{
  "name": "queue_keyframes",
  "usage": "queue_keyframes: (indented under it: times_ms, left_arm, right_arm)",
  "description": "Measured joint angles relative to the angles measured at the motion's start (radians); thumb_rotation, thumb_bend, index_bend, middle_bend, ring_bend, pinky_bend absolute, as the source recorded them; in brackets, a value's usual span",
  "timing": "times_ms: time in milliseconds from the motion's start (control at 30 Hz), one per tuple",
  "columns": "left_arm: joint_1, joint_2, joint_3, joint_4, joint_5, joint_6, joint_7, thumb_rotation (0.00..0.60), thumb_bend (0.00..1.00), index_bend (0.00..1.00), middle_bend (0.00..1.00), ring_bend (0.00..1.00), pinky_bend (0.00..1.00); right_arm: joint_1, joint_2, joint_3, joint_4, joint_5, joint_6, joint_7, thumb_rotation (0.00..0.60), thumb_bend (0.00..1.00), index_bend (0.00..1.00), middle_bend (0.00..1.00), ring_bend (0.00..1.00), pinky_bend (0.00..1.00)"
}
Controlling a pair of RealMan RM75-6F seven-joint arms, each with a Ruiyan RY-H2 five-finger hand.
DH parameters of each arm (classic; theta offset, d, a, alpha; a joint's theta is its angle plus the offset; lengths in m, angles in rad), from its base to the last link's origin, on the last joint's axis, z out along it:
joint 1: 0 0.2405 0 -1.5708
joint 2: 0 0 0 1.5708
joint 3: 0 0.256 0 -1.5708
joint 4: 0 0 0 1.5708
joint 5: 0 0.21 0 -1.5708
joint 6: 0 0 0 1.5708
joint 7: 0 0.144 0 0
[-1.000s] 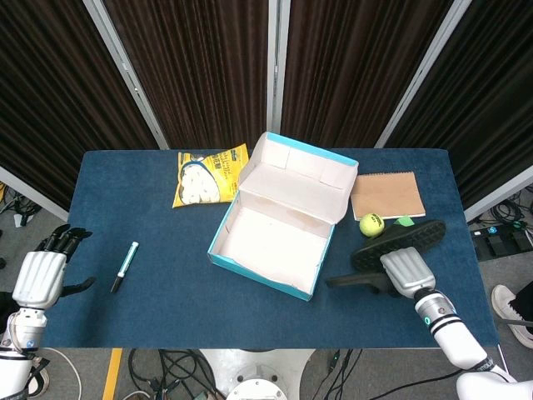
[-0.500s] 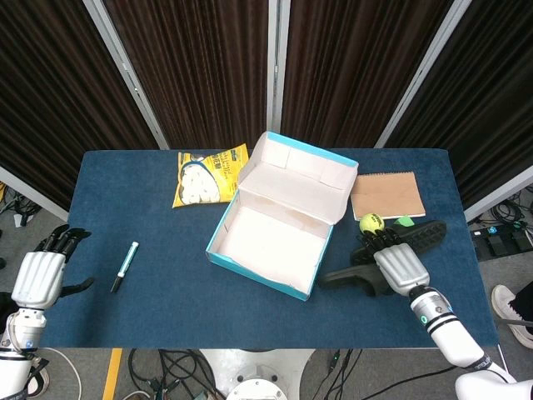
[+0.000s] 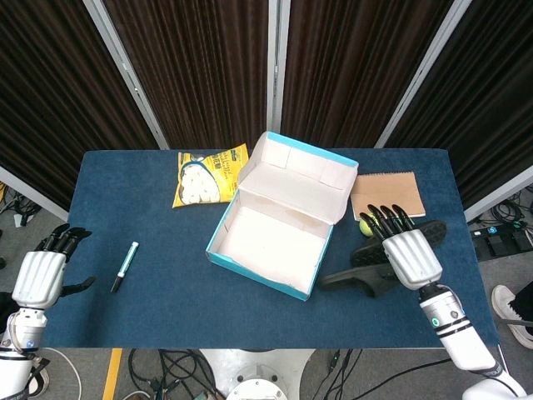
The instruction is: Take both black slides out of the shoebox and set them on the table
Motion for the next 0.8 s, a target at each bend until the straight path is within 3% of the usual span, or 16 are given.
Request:
queue_keyframes:
  times_ms: [167, 333, 500, 800]
  left_arm:
    - [0.004, 0.004, -0.004, -0.007, -0.002, 0.011, 0.006, 0.6, 0.07, 0.23, 0.2, 0.11, 0.32]
    - [0.007, 0.005, -0.003, -0.01, 0.0, 0.017, 0.013, 0.6, 0.07, 0.23, 0.2, 0.11, 0.32]
    - [0.011, 0.001, -0.003, -0.012, -0.001, 0.024, 0.029, 0.6, 0.07, 0.23, 0.2, 0.11, 0.32]
    - [0.029, -0.011, 0.007, -0.003, -0.014, 0.031, 0.061, 0.6, 0.07, 0.23, 0.2, 0.11, 0.32]
  right_arm:
    - [-0.099, -0.017, -0.046, 0.002, -0.136, 0.144, -0.057, 0.6, 0.0, 0.0, 0.0, 0.0, 0.0]
    - [-0.233, -0.034, -0.101, 0.049, -0.206, 0.285, -0.081, 0.6, 0.0, 0.0, 0.0, 0.0, 0.0]
    - [-0.306, -0.035, -0.122, 0.118, -0.204, 0.33, -0.019, 0.6, 0.0, 0.0, 0.0, 0.0, 0.0]
    - [-0.371, -0.075, -0.105, 0.243, -0.104, 0.318, 0.038, 0.6, 0.0, 0.0, 0.0, 0.0, 0.0]
